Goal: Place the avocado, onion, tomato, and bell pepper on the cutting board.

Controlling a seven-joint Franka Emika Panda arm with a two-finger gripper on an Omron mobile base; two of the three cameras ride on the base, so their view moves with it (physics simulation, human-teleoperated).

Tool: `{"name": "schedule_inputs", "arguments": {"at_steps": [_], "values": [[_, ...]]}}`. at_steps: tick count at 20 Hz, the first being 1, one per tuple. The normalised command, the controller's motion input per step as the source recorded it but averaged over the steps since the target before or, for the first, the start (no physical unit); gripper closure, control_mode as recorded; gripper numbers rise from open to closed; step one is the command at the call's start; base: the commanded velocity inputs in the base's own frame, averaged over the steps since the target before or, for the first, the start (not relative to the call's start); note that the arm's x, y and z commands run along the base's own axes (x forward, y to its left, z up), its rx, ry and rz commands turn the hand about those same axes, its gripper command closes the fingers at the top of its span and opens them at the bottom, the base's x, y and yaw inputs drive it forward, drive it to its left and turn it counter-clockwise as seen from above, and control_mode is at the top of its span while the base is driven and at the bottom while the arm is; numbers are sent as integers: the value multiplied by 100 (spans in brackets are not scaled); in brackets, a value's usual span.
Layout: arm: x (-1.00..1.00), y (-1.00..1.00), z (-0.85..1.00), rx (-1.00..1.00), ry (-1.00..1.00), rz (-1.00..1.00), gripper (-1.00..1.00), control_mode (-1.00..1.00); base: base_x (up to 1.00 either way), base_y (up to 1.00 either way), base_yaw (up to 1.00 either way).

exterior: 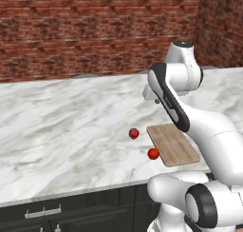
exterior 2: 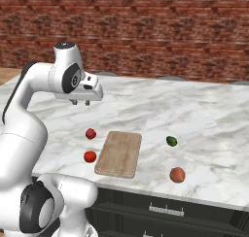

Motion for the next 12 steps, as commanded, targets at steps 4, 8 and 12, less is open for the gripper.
{"name": "schedule_inputs", "arguments": {"at_steps": [4, 8, 12], "values": [[-5, 1, 0, -2, -2, 0, -100, -100, 0, 0, 0], [-22, 6, -10, 1, 0, 0, -100, -100, 0, 0, 0], [-28, 1, -24, 4, 2, 0, -100, -100, 0, 0, 0]]}}
